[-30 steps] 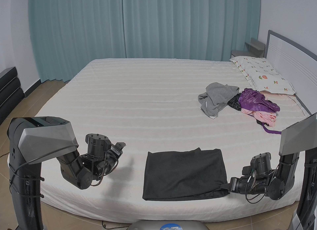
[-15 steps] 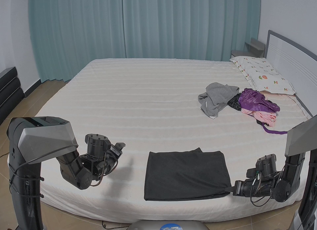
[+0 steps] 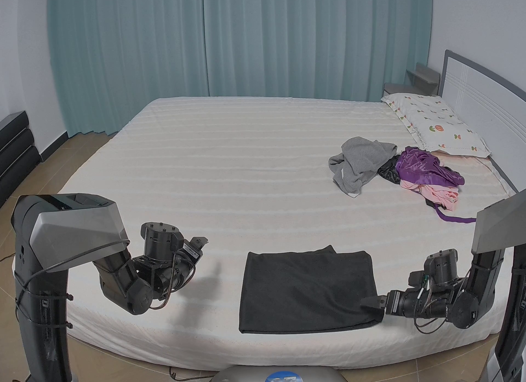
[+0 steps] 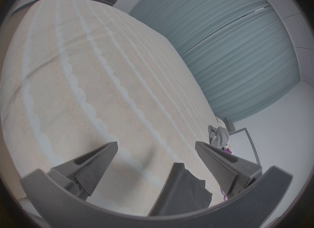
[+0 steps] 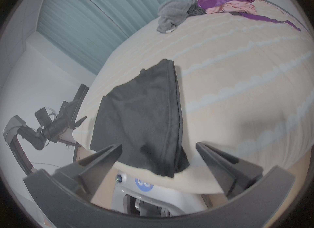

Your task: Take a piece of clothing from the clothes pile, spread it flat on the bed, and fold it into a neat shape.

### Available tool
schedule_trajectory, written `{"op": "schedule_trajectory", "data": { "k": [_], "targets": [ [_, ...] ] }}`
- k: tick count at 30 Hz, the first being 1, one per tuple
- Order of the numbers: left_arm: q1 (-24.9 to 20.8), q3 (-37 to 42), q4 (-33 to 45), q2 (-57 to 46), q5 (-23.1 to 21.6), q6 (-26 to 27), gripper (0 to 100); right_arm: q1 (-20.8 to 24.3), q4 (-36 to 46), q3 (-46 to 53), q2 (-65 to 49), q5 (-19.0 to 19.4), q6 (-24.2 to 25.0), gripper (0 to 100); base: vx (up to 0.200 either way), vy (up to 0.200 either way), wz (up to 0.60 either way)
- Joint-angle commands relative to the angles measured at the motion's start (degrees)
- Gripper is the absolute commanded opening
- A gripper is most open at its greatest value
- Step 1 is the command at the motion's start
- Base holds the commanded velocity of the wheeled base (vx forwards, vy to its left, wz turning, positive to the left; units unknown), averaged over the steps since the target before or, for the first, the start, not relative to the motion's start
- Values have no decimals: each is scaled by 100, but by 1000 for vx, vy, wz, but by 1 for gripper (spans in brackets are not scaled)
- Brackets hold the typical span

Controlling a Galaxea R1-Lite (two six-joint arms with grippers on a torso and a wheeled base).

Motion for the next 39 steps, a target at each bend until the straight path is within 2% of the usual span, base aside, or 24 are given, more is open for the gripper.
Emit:
{"op": "schedule_trajectory", "data": {
  "k": [1, 6, 10, 11, 19, 20, 24, 25, 26, 39],
  "targets": [
    [-6, -1, -2, 0, 4, 3, 100, -203, 253, -1220, 322, -27, 217, 100, 0, 0, 0],
    [-6, 7, -11, 0, 4, 3, 100, -282, 570, -2345, 841, -36, 568, 100, 0, 0, 0],
    [-14, 43, -11, -9, 4, 3, 100, -344, 622, -2820, 1104, -203, 762, 100, 0, 0, 0],
    [-41, 69, -37, -9, 4, 3, 100, -431, 710, -3206, 1263, -282, 797, 100, 0, 0, 0],
    [-41, 86, -73, 0, 4, 3, 100, -449, 1238, -3778, 1412, -265, 823, 100, 0, 0, 0],
    [-41, 86, -73, 0, 4, 3, 100, -458, 1238, -3787, 1403, -256, 858, 0, 0, 0, 0],
    [-49, 86, -73, 0, 12, 3, 100, -467, 1229, -3787, 1368, -256, 1095, 0, 0, 0, 0],
    [-49, 86, -73, 0, 12, 12, 100, -467, 1229, -3795, 1342, -247, 1368, 0, 0, 0, 0],
    [-49, 86, -73, 0, 12, 3, 100, -467, 1229, -3804, 1342, -256, 1429, 0, 0, 0, 0],
    [-49, 86, -73, 0, 12, 12, 100, -546, 1229, -3716, 1263, -282, 1482, 0, 0, 0, 0]
  ]
}}
